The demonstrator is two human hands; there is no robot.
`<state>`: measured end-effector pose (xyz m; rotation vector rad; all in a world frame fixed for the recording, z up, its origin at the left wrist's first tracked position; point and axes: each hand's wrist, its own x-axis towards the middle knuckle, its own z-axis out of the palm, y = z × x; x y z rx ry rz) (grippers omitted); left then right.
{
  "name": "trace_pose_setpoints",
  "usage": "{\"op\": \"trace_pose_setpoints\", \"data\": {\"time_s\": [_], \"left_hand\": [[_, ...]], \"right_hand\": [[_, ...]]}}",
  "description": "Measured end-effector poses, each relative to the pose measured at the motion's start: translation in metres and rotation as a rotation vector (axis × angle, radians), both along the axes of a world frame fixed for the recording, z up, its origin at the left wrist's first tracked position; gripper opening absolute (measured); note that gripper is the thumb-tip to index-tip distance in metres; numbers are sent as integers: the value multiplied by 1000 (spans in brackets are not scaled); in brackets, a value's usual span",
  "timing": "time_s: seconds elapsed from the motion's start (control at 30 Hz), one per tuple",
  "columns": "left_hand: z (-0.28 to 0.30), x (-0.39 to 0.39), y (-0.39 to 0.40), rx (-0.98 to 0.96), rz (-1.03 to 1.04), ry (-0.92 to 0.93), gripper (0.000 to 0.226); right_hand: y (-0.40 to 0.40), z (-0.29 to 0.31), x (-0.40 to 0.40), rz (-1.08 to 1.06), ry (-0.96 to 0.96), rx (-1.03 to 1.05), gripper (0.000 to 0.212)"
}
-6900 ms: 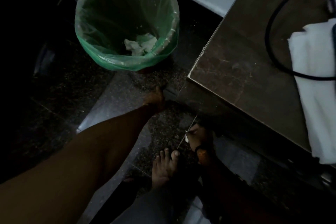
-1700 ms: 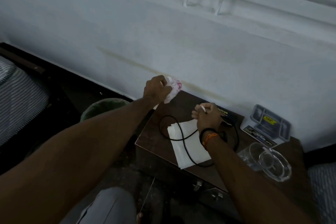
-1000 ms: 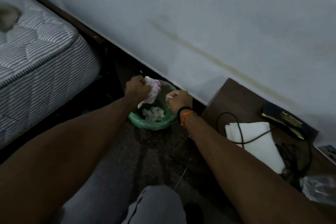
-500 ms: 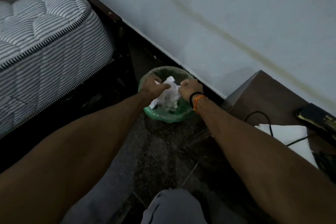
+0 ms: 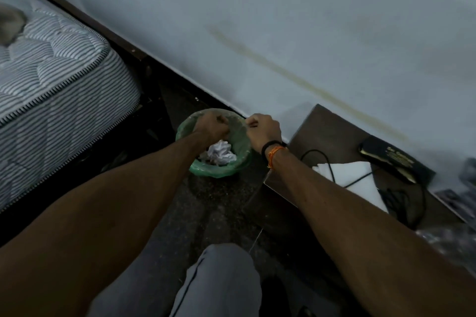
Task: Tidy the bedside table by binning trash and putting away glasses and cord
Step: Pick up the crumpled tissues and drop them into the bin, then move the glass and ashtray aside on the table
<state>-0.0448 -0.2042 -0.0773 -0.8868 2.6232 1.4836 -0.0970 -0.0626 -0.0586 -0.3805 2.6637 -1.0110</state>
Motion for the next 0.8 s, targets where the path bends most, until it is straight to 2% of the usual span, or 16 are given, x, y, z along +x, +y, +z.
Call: {"op": "trace_pose_setpoints", "data": {"time_s": [0.1, 0.3, 0.4, 0.57, 0.8], "left_hand": [[30, -1, 29, -81, -73, 27, 19], [64, -8, 95, -123, -225, 47, 14], [79, -8, 135, -152, -326, 63, 6], [98, -7, 185, -193, -450, 97, 12], [103, -10, 231, -210, -603, 104, 13]], "right_hand": [[26, 25, 7, -24, 74, -48, 26], [98, 58, 11, -117, 144, -79, 27], [148, 68, 16, -190, 161, -41, 22], [218, 74, 24, -316, 136, 6, 20], [274, 80, 36, -394, 123, 85, 23]]}}
